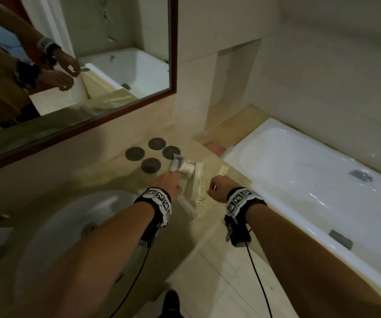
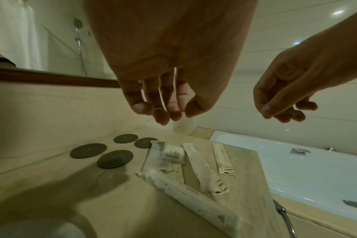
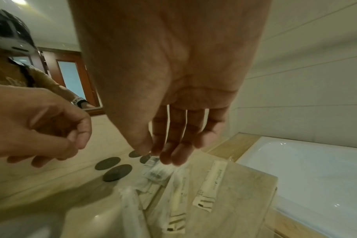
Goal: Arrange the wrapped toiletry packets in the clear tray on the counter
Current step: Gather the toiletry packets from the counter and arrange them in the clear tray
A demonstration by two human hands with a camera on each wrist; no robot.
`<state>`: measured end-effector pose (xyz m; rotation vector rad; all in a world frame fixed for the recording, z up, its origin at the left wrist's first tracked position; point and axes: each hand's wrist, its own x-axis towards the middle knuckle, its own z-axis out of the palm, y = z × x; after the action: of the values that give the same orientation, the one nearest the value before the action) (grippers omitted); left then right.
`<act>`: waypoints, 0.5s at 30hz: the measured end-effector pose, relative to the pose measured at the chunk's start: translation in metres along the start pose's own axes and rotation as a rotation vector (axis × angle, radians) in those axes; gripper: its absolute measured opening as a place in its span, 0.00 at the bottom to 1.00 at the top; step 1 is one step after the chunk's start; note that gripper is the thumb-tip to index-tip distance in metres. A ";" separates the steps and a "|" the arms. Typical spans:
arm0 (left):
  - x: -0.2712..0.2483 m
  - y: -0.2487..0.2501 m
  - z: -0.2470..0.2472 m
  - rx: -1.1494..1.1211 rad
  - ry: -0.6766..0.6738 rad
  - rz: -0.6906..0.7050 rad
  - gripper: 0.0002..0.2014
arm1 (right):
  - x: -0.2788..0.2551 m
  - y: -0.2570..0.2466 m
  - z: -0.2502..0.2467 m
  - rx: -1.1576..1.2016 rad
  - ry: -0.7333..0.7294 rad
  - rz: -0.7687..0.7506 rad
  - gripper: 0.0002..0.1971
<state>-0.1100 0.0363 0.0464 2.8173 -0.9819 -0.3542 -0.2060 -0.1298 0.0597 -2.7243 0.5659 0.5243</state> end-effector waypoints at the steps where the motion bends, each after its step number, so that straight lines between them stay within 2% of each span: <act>1: 0.009 -0.001 0.003 -0.006 -0.012 0.004 0.10 | 0.007 0.004 -0.001 -0.004 -0.004 0.015 0.13; 9: 0.057 -0.004 0.030 -0.060 -0.133 -0.003 0.10 | 0.057 0.030 0.012 -0.020 -0.042 0.137 0.12; 15: 0.087 0.010 0.051 -0.092 -0.218 0.019 0.09 | 0.087 0.047 0.030 -0.030 -0.088 0.186 0.16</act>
<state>-0.0629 -0.0286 -0.0156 2.7266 -1.0027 -0.6976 -0.1611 -0.1877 -0.0130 -2.6759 0.7984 0.6992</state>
